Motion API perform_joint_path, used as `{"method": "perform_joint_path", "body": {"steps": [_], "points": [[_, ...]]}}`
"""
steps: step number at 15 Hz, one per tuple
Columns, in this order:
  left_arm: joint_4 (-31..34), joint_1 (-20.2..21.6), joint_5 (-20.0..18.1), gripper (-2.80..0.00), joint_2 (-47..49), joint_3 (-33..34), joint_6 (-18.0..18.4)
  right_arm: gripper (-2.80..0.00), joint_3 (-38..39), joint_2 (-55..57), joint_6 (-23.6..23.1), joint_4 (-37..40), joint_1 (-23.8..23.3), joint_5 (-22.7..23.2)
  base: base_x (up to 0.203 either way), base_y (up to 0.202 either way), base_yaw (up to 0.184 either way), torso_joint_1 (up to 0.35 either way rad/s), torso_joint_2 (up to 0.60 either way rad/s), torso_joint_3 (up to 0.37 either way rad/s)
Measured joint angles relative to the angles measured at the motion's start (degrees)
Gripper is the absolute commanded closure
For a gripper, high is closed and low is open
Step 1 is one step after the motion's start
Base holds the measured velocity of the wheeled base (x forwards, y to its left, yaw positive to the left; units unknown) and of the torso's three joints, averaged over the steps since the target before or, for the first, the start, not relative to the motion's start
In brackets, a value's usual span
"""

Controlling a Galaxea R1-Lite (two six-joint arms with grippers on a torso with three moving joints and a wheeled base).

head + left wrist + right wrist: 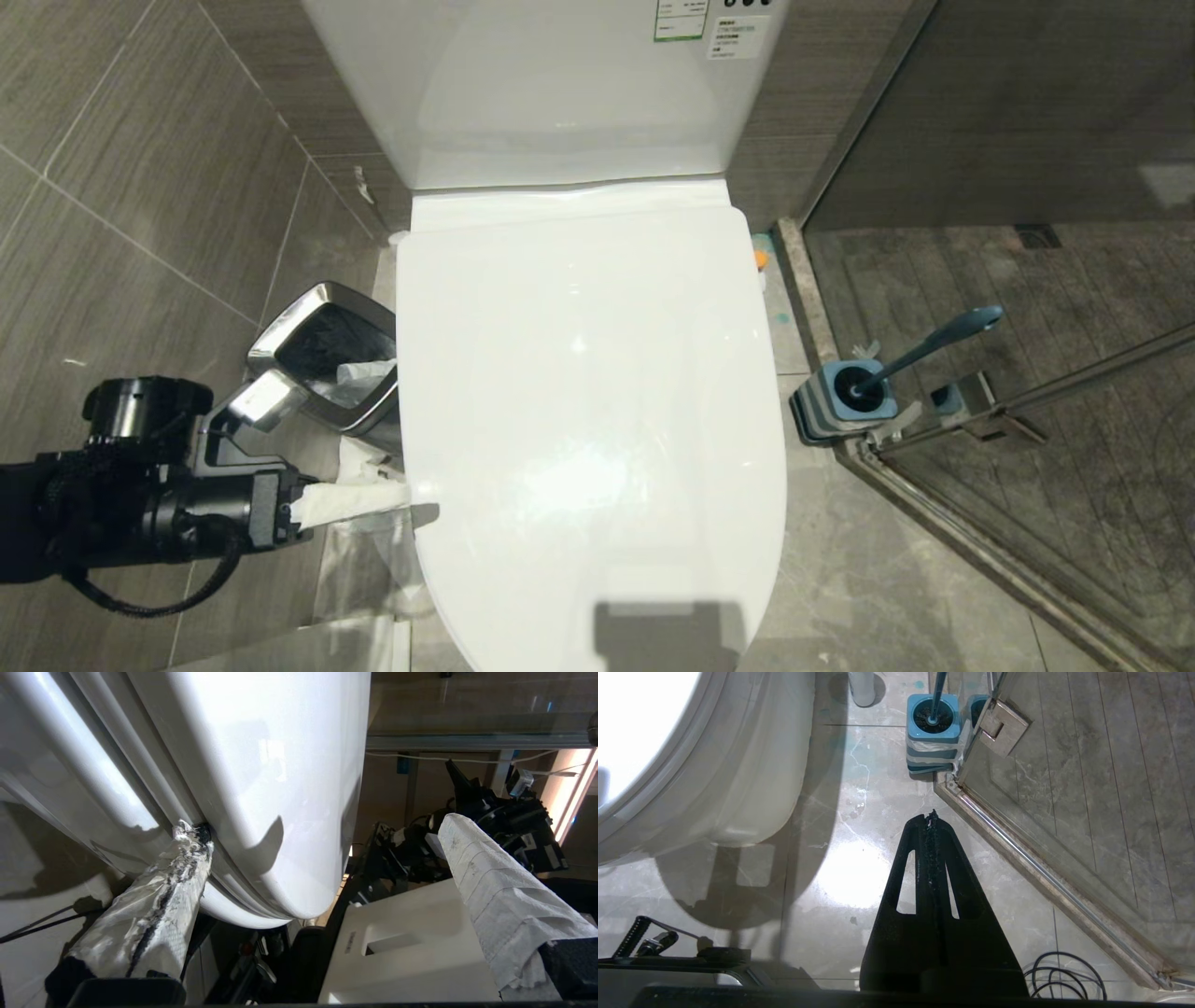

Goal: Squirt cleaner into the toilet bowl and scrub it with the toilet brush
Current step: Use the left hand to lift the toilet lid slightly

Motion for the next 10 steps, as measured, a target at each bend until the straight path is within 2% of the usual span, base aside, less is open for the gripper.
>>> {"method": "perform_joint_path", "body": {"steps": [10], "points": [[-3.0, -0.2, 1.4, -2.80, 3.4, -1.2, 0.1, 0.00, 0.0, 0.0, 0.0, 0.0, 0.0, 0.0, 0.000, 0.000, 0.000, 0.000, 0.00, 0.000]]}}
